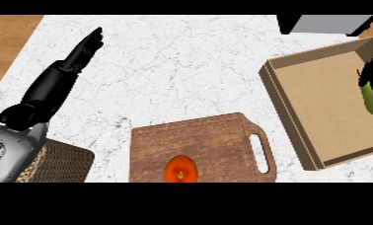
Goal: Pick the pear from the cutting board and place it in the cardboard box
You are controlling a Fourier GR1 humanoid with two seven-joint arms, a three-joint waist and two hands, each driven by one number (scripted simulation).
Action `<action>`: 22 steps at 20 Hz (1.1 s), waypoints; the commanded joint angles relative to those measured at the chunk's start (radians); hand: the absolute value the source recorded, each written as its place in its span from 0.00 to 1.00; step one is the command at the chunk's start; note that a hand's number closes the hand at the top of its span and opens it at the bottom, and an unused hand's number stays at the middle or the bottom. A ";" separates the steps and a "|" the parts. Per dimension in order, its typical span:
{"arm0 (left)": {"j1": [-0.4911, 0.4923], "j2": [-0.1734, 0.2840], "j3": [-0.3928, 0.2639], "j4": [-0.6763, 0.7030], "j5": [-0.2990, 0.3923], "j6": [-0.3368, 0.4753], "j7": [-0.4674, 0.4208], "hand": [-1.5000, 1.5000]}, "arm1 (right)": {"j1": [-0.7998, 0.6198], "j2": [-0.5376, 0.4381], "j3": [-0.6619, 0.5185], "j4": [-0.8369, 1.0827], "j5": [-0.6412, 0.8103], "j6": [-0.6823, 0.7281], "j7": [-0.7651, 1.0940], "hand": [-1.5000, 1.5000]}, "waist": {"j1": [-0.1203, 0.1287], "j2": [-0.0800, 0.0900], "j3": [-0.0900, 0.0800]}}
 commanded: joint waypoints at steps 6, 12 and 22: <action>0.011 -0.054 -0.018 0.033 -0.009 0.006 0.020 0.50 | -0.175 0.071 0.134 0.274 0.216 0.102 -0.222 0.00 | 0.010 0.009 -0.016; 0.031 -0.054 -0.022 0.068 -0.018 0.011 -0.021 0.50 | -0.154 0.186 0.075 0.306 -0.033 0.169 -0.326 0.00 | -0.006 0.015 -0.015; 0.022 -0.033 -0.022 0.041 0.001 0.010 0.009 0.50 | -0.138 0.279 -0.054 0.464 -0.580 0.532 0.005 0.00 | 0.003 0.024 -0.017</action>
